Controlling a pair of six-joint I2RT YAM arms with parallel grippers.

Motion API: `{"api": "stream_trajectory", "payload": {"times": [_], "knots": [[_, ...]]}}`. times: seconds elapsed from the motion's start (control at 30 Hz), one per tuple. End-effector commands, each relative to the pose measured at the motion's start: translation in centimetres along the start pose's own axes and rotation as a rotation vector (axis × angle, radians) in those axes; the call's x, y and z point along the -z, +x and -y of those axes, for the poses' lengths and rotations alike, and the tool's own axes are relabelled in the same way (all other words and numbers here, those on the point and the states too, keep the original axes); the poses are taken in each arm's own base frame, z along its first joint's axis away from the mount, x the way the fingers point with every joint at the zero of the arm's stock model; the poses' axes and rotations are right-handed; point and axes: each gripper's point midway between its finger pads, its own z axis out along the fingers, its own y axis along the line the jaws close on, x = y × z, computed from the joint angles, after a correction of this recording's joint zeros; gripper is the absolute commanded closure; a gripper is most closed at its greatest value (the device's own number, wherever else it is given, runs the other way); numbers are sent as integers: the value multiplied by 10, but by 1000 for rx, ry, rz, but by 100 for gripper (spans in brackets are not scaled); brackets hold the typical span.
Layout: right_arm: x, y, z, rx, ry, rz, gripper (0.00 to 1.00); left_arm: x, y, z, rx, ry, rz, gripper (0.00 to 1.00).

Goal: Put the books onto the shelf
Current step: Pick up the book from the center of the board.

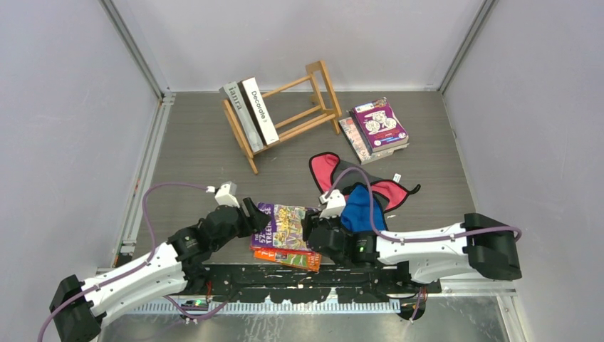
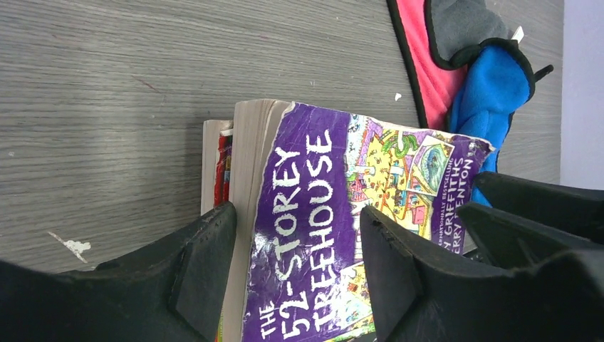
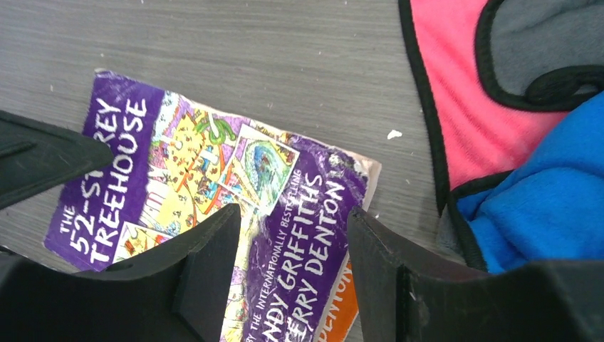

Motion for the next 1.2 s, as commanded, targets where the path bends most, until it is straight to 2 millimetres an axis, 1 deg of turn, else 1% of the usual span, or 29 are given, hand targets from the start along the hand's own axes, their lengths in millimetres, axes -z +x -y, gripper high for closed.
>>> {"api": "stream_trajectory", "payload": {"times": [0.0,0.13,0.2,0.4,0.7,1.0,1.13,1.17], "knots": [[-3,-6,-23,-86,-33,21,38,1,-9,18,12,76,27,36],[-1,-8,-17,-96,-4,40,38,0,-7,15,7,72,20,36],[2,-8,-8,-82,20,47,38,0,-7,14,7,71,17,36],[11,-14,3,-84,43,65,38,-2,-6,13,11,74,12,36],[7,2,8,-81,62,45,38,-4,-4,13,14,77,5,37],[2,17,18,-106,79,48,37,-5,-1,10,20,73,1,41],[0,23,19,-116,69,43,36,-6,1,10,24,74,-4,42],[-1,22,15,-135,54,48,36,-6,1,10,25,75,-5,42]]}}
